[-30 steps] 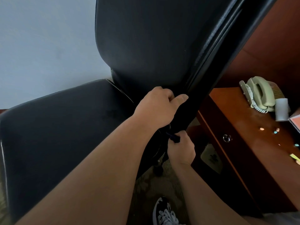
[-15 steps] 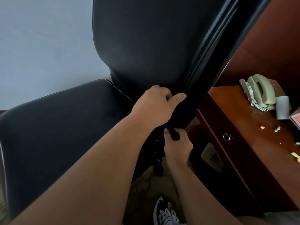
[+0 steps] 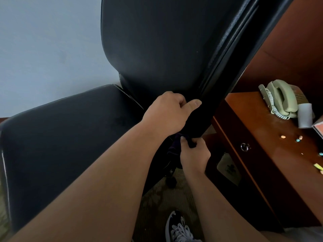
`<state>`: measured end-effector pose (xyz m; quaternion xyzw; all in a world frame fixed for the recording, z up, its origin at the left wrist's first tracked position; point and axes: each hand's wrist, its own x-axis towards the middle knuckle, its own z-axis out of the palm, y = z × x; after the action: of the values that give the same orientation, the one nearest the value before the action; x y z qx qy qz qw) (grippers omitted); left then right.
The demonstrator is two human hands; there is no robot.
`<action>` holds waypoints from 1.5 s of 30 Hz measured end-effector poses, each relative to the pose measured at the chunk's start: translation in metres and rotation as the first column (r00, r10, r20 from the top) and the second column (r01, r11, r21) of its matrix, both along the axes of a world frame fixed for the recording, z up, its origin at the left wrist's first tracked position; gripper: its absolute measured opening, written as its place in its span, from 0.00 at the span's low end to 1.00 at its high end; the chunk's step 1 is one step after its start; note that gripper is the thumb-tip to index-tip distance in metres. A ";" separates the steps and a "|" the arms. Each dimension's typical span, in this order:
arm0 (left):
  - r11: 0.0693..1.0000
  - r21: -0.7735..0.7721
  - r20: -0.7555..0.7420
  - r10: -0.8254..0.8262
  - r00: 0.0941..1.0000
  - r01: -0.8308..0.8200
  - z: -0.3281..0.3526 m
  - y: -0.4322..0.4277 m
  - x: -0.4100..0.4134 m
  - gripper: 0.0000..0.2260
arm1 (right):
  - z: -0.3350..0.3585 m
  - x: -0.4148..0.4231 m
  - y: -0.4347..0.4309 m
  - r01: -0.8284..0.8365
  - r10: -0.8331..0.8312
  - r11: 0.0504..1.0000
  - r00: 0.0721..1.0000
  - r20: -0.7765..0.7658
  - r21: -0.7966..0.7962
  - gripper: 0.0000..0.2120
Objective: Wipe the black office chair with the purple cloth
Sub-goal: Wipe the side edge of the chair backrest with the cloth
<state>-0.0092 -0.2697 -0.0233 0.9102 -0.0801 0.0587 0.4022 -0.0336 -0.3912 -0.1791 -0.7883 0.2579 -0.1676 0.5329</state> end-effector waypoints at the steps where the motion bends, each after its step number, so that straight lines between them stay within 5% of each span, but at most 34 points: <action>1: 1.000 -0.002 -0.005 0.001 1.000 -0.001 0.000 0.000 0.000 0.22 | -0.002 0.000 -0.001 0.013 -0.013 1.000 0.999 -0.038 0.000 0.10; 10: 1.000 -0.010 -0.012 0.000 1.000 0.000 0.002 0.001 -0.001 0.22 | 0.010 0.003 0.007 0.022 -0.020 1.000 0.995 0.101 -0.014 0.09; 16: 1.000 -0.007 -0.025 -0.003 1.000 0.003 0.001 0.000 -0.002 0.22 | -0.004 0.003 -0.001 0.073 -0.070 0.997 0.992 -0.109 0.024 0.13; 23: 1.000 0.002 -0.020 -0.007 1.000 0.007 0.002 0.000 0.000 0.22 | 0.014 -0.001 0.014 -0.090 0.115 0.984 0.979 0.167 -0.152 0.08; 28: 1.000 -0.012 -0.029 0.004 1.000 -0.005 0.000 0.000 -0.001 0.22 | 0.001 0.005 0.004 0.089 -0.090 0.996 0.995 0.036 0.028 0.14; 34: 1.000 -0.008 -0.034 0.009 0.999 -0.009 0.001 0.000 -0.001 0.23 | -0.011 0.002 -0.007 0.121 -0.098 0.985 0.977 -0.189 0.119 0.12; 40: 1.000 -0.013 -0.036 0.007 0.999 -0.007 0.001 -0.001 0.000 0.23 | 0.004 0.001 0.004 -0.069 0.087 0.992 0.982 0.168 -0.110 0.08; 45: 1.000 -0.017 -0.051 0.002 0.999 -0.003 0.000 -0.002 -0.002 0.22 | -0.008 0.010 0.002 0.070 -0.073 0.996 0.996 0.050 0.048 0.15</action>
<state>-0.0109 -0.2716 -0.0231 0.9080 -0.0680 0.0367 0.4117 -0.0238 -0.3892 -0.1874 -0.7616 0.2760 -0.2008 0.5509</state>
